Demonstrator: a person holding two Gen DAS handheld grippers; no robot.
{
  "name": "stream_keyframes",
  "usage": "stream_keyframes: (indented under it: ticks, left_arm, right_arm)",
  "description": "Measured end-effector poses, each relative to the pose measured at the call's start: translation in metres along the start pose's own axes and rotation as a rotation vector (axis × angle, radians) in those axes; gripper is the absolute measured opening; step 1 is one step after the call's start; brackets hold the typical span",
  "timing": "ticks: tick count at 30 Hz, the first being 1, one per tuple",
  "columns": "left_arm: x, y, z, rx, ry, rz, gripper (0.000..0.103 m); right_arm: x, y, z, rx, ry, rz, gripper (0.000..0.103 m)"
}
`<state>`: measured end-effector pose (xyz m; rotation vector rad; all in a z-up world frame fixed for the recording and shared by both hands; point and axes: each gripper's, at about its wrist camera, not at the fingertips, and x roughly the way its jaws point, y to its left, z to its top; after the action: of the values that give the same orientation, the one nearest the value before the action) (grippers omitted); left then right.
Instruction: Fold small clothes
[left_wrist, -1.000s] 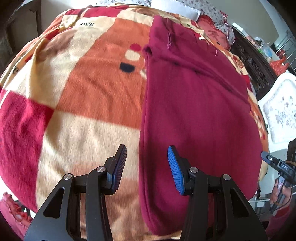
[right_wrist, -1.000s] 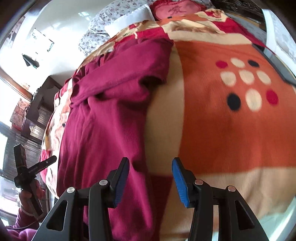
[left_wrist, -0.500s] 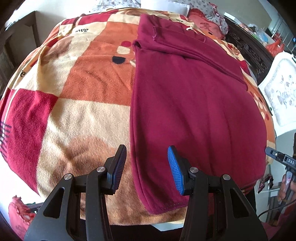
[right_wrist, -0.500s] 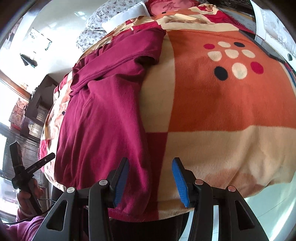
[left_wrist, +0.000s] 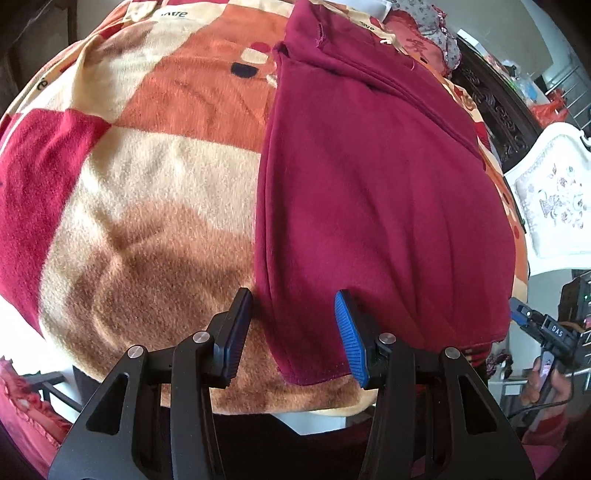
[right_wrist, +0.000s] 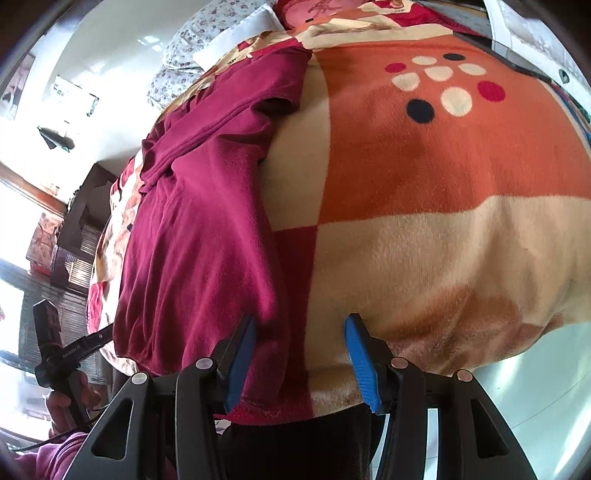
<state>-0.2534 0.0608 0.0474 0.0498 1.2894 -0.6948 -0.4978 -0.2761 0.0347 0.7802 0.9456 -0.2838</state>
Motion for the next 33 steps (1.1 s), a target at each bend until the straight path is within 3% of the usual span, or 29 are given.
stream_keyframes:
  ticks: [7, 14, 15, 16, 17, 19, 20, 22, 23, 28, 33]
  left_arm:
    - [0.007, -0.011, -0.002, 0.03, 0.009, -0.015, 0.062]
    - [0.01, -0.014, 0.003, 0.038, 0.012, -0.034, 0.064]
    - [0.01, -0.016, 0.002, 0.046, 0.012, -0.043, 0.062]
    - [0.01, -0.018, 0.001, 0.058, 0.012, -0.058, 0.05]
    - [0.011, -0.02, 0.001, 0.063, 0.012, -0.061, 0.043]
    - [0.013, -0.022, 0.0, 0.088, 0.002, -0.044, 0.015]
    - [0.013, -0.021, 0.0, 0.095, -0.002, -0.032, 0.009]
    - [0.008, -0.014, 0.002, 0.061, -0.007, -0.068, 0.007]
    - [0.003, -0.012, 0.002, 0.054, -0.015, -0.079, 0.007]
    - [-0.04, 0.008, -0.003, 0.046, -0.109, -0.142, 0.006]
    - [-0.06, 0.027, -0.014, 0.02, -0.158, -0.163, 0.006]
  right_arm:
    - [0.002, 0.003, -0.005, -0.005, 0.002, 0.061, 0.057]
    - [0.01, 0.003, -0.015, 0.022, 0.011, 0.157, 0.057]
    - [0.011, 0.005, -0.017, 0.019, 0.013, 0.179, 0.057]
    - [0.012, 0.007, -0.02, 0.013, 0.011, 0.196, 0.057]
    - [0.013, 0.01, -0.023, 0.0, 0.003, 0.201, 0.053]
    - [0.016, 0.013, -0.028, -0.016, -0.017, 0.205, 0.037]
    - [0.018, 0.013, -0.031, -0.016, -0.023, 0.209, 0.031]
    - [0.012, 0.015, -0.033, -0.01, -0.049, 0.222, 0.02]
    - [0.007, 0.017, -0.033, -0.014, -0.06, 0.228, 0.009]
    - [-0.029, 0.042, -0.035, -0.086, -0.104, 0.309, 0.009]
    - [-0.026, 0.068, -0.051, -0.136, -0.037, 0.375, 0.009]
